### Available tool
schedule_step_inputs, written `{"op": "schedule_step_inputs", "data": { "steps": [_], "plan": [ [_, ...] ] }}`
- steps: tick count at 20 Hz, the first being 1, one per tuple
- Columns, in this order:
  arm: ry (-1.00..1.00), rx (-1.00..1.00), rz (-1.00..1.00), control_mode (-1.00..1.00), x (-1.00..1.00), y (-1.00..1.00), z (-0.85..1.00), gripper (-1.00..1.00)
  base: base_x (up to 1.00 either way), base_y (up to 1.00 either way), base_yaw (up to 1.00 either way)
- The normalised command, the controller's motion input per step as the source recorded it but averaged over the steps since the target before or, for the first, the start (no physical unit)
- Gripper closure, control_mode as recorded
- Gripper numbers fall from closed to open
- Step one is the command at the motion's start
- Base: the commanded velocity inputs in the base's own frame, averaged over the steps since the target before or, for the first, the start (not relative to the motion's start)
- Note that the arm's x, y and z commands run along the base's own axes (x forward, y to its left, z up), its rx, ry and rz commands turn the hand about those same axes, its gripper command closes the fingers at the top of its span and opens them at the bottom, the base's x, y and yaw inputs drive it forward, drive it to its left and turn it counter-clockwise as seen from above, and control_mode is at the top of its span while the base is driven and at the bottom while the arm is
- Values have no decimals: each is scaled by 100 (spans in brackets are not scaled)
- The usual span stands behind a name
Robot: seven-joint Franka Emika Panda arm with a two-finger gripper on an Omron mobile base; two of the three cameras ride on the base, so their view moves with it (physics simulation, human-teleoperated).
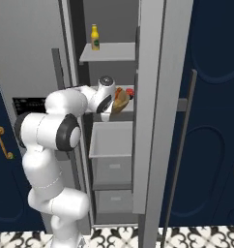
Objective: Pick the chicken drumstick and potato from their plates and place them in the bowl. Then put the bowl in the fridge.
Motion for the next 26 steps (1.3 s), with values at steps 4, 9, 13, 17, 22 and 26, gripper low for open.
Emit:
{"op": "schedule_step_inputs", "data": {
  "steps": [4, 9, 13, 17, 22, 26],
  "plan": [
    [0, 0, 0, -100, 63, 0, 0, 100, 0, 0, 0],
    [0, 0, 0, -100, 36, 0, -22, 100, 0, 0, 0],
    [1, 0, 0, -100, 8, 0, -41, 100, 0, 0, 0],
    [3, 0, 0, -100, 3, 0, -62, 100, 0, 0, 0],
    [0, 0, 0, -100, 41, 2, -28, 100, 0, 0, 0],
    [0, 4, 0, -100, 31, 0, -31, 100, 0, 0, 0]
  ]
}}
